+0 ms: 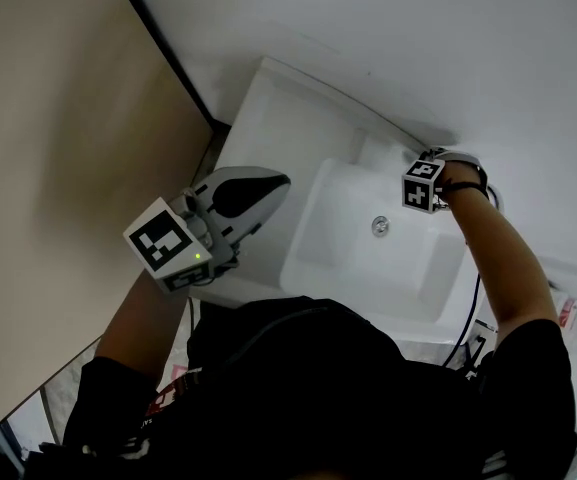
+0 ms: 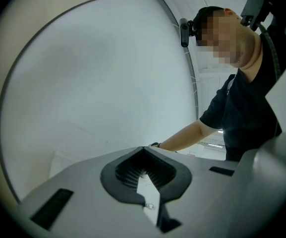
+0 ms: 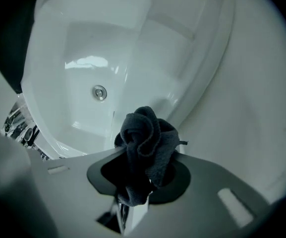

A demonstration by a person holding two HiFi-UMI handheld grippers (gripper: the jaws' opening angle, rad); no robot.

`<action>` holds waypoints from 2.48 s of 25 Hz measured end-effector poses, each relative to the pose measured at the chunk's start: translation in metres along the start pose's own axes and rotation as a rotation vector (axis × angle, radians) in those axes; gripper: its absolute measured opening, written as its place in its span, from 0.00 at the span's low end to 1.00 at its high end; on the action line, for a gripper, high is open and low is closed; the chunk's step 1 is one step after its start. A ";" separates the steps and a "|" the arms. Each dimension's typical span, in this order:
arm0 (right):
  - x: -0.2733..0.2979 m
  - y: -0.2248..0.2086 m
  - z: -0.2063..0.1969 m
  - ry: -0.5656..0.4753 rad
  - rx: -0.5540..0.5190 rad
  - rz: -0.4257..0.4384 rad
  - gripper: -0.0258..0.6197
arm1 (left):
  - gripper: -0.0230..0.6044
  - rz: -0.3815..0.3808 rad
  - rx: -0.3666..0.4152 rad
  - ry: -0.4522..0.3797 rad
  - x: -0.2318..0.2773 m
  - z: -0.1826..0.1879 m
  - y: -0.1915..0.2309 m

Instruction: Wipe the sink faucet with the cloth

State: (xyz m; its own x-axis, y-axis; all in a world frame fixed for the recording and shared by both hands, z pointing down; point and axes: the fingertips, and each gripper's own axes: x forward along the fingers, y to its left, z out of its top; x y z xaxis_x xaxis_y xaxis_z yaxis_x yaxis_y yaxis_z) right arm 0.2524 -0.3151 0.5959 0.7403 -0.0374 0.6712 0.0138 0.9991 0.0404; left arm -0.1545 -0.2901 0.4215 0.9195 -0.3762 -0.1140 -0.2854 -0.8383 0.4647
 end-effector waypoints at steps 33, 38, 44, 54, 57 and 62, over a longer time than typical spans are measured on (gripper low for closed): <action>-0.086 0.032 -0.090 -0.059 0.134 0.359 0.17 | 0.03 -0.057 -0.035 0.018 0.002 -0.006 -0.004; -0.117 0.055 -0.097 -0.183 0.184 0.397 0.17 | 0.03 -0.060 -0.033 0.018 0.005 -0.001 -0.006; -0.132 0.113 -0.110 -0.258 0.249 0.402 0.17 | 0.03 -0.052 -0.017 0.035 0.009 0.003 -0.033; -0.143 0.155 -0.075 -0.587 0.369 0.366 0.17 | 0.03 -0.068 -0.022 0.052 0.022 0.002 -0.047; -0.170 0.118 -0.065 -0.847 0.625 0.208 0.17 | 0.03 -0.062 -0.042 0.046 0.028 0.004 -0.049; -0.178 0.105 -0.060 -1.311 1.129 0.226 0.17 | 0.03 -0.086 -0.040 0.081 0.040 -0.003 -0.061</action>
State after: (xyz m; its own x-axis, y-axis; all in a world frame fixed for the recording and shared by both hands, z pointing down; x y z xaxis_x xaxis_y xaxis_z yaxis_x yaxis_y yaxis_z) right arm 0.1625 -0.2022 0.4365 -0.3340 -0.4712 0.8164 -0.8615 0.5040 -0.0616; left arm -0.0992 -0.2533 0.3913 0.9593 -0.2696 -0.0846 -0.1953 -0.8490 0.4910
